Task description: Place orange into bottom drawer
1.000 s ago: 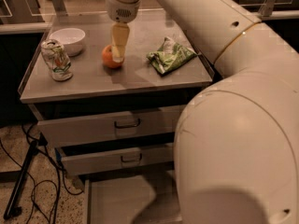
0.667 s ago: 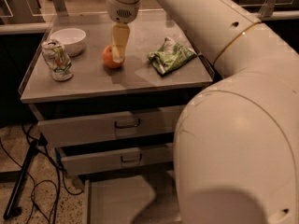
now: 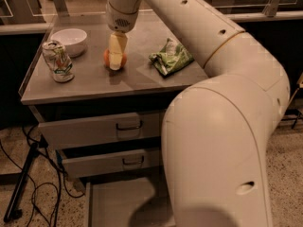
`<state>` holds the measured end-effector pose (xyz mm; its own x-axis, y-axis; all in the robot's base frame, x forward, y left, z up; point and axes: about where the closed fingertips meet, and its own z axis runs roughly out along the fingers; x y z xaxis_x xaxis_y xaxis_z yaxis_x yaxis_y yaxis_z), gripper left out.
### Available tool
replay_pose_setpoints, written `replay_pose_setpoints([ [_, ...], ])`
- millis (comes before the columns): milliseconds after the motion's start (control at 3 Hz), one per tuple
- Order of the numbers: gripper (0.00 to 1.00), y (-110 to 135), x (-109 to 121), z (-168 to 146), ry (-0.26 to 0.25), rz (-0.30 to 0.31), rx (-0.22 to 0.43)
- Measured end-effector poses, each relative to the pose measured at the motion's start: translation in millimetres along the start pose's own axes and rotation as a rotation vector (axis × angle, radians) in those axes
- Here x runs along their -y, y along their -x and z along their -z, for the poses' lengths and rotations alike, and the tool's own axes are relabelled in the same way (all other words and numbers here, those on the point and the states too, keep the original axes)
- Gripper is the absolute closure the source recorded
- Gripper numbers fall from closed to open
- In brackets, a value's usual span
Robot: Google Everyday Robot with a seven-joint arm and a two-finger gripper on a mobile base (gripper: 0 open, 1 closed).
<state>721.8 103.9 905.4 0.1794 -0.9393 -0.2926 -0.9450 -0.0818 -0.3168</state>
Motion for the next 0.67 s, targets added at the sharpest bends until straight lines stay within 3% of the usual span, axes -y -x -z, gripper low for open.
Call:
replay_pose_setpoints([
  [333,0.0,2.9,8.4,-17.6,0.037,0.006,0.037],
  [667,0.0,2.9,8.4,-17.7,0.037,0.006,0.038],
])
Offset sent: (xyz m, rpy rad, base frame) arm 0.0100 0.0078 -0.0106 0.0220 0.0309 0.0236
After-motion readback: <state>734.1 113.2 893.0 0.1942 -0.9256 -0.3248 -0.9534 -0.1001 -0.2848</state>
